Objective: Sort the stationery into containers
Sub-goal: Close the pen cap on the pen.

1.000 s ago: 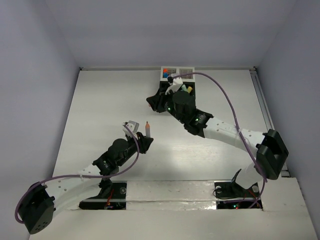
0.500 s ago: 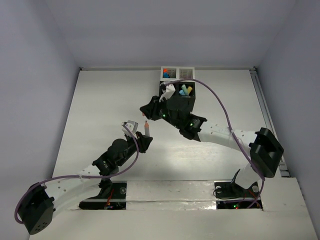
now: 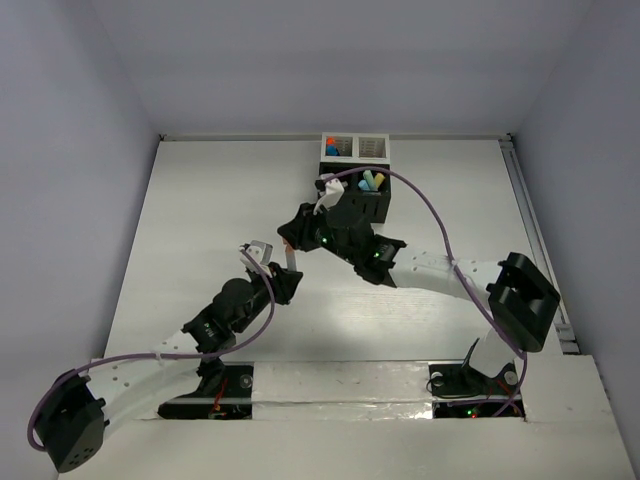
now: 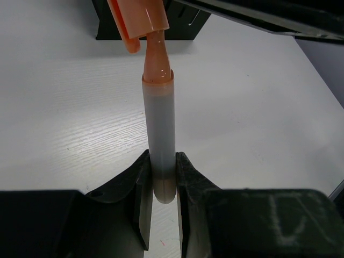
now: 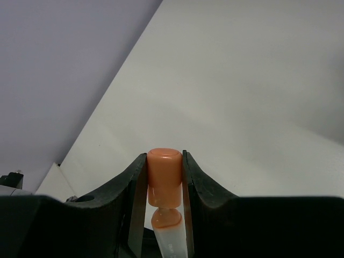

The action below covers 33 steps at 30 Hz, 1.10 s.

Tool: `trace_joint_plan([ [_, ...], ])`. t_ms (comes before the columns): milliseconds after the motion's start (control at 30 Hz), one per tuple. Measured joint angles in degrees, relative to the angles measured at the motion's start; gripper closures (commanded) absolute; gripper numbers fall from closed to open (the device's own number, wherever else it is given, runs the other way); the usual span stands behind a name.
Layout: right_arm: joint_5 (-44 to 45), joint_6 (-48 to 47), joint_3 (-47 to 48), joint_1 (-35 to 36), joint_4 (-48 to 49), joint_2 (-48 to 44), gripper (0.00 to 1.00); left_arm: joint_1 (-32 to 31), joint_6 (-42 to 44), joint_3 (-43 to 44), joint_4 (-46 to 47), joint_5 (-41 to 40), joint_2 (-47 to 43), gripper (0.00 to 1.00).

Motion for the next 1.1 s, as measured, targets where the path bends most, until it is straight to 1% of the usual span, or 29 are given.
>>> trace_joint_plan([
  [200, -0.4, 0.4, -0.8, 0.5, 1.2, 0.0, 1.0, 0.0, 0.0, 0.0, -0.5, -0.5, -0.3, 1.0],
  [367, -0.3, 0.5, -3.8, 0.9, 5.0, -0.3, 1.0, 0.0, -0.5, -0.2, -1.2, -0.5, -1.0, 1.0],
  [567, 0.3, 0.8, -8.0, 1.8, 10.3, -1.8, 1.0, 0.0, -2.0, -0.9, -1.6, 1.2, -2.4, 1.0],
  [767, 0.0, 0.7, -8.9, 2.4, 13.4, -2.8, 1.0, 0.0, -3.5, -0.9, -1.6, 1.8, -5.5, 1.0],
  [1100, -1.4, 0.7, -12.4, 2.7, 17.4, -4.8, 1.0, 0.0, -5.8, -0.5, -2.8, 4.3, -7.6, 1.0],
])
